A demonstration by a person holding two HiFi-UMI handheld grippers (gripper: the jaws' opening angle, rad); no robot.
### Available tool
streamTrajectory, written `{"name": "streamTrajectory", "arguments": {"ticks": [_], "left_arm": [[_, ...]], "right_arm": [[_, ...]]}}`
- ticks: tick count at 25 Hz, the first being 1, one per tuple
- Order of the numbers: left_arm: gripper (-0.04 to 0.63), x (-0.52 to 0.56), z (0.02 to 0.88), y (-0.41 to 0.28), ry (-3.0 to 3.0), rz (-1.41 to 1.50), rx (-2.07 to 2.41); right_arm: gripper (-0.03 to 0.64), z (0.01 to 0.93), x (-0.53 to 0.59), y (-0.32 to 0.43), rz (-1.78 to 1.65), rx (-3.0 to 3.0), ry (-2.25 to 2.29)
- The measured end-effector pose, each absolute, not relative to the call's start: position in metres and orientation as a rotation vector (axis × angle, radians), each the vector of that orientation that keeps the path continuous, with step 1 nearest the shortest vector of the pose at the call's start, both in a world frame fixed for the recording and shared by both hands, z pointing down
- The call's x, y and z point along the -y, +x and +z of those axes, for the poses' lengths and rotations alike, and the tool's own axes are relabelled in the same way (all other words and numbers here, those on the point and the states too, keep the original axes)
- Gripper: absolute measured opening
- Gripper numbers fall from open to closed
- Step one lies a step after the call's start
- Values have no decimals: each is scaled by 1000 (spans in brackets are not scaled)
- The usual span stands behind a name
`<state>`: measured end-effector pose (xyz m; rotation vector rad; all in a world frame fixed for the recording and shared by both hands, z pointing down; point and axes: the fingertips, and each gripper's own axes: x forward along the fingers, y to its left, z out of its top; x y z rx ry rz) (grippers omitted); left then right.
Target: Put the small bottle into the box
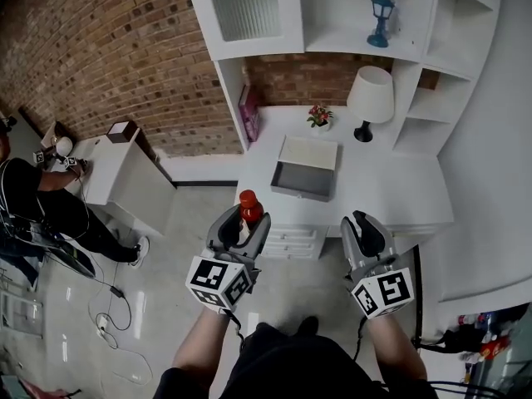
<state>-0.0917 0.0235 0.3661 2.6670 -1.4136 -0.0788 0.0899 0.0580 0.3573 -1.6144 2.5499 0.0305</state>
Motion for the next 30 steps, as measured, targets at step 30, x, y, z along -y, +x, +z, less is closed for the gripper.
{"name": "streamTrajectory", "arguments": {"ticks": [30], "left_arm": [[215, 231, 501, -51, 2539, 180, 965]], "right_arm": [[83, 377, 164, 89, -15, -2495, -1914]]}}
